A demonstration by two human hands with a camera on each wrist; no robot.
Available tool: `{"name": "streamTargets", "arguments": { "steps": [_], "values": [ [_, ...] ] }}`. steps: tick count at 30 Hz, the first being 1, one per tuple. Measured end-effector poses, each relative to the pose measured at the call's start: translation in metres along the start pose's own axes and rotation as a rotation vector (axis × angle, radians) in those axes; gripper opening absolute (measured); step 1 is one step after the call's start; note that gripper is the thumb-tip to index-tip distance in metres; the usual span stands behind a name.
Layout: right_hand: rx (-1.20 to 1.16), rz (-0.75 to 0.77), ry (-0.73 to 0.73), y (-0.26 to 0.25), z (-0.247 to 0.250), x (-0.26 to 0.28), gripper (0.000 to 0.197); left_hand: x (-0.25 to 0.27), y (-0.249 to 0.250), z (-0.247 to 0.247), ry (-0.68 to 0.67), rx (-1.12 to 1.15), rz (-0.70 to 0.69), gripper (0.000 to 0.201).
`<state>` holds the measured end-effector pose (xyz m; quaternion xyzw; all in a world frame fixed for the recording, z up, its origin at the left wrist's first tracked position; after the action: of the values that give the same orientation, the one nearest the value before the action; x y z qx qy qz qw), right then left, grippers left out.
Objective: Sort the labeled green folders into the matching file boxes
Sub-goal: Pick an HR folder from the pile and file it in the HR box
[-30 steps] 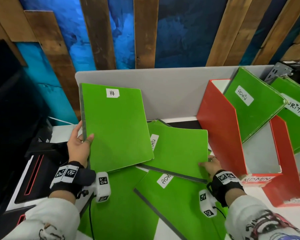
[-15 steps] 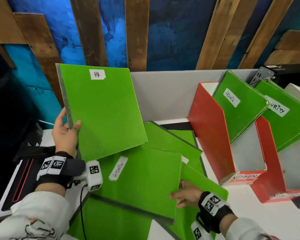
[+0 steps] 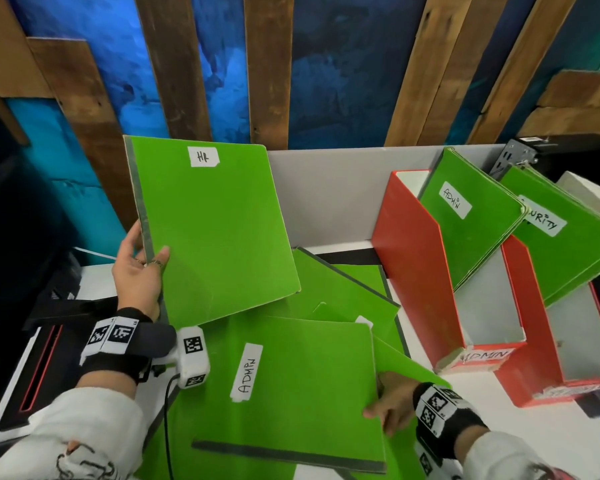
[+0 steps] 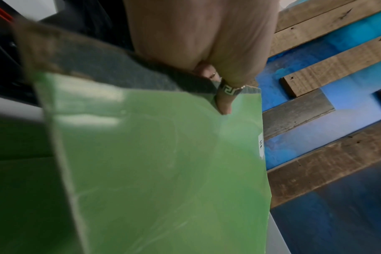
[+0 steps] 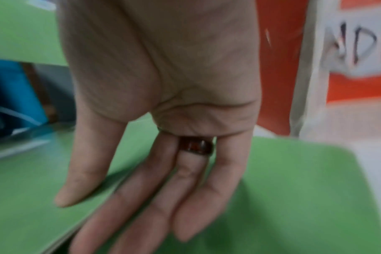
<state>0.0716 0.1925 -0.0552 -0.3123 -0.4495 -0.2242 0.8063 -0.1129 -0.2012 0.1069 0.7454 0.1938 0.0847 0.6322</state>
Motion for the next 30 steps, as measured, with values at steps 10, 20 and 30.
{"name": "streamTargets", "arguments": {
  "steps": [10, 20, 30],
  "values": [
    [-0.210, 0.520, 0.610, -0.071, 0.099, 0.081, 0.043, 0.029, 0.003, -0.048, -0.245, 0.060, 0.066, 0.056],
    [-0.524, 0.795, 0.595, -0.109, 0.166, 0.155, 0.037, 0.058, 0.031, -0.127, -0.511, 0.126, 0.165, 0.062],
    [-0.529, 0.719, 0.396, -0.033, 0.206, 0.220, 0.100, 0.097, 0.059, -0.213, -0.884, 0.164, 0.237, 0.098]
  ]
}}
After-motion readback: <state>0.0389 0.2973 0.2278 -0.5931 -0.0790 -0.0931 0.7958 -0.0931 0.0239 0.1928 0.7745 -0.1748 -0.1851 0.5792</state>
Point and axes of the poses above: each hand's wrist, its own x-axis away from the middle knuckle, its own z-axis out of the back of the hand, y = z × x, the point moved 6 cm from there along -x, towards the middle knuckle, and after that the axes turned 3 degrees about y, right-handed, at the moved point
